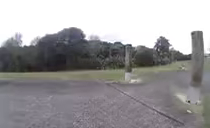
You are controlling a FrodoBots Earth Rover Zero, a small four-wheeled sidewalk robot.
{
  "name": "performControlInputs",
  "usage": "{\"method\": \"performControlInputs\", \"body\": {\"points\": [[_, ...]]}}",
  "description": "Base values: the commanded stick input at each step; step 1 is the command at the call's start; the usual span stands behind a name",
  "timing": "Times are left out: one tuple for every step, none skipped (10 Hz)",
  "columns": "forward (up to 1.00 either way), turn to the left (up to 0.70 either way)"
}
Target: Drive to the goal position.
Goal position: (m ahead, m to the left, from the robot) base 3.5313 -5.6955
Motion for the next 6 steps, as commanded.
{"method": "performControlInputs", "body": {"points": [[0.7, -0.35], [0.7, -0.35], [0.7, -0.35], [0.7, -0.35], [0.7, -0.35], [0.7, -0.35]]}}
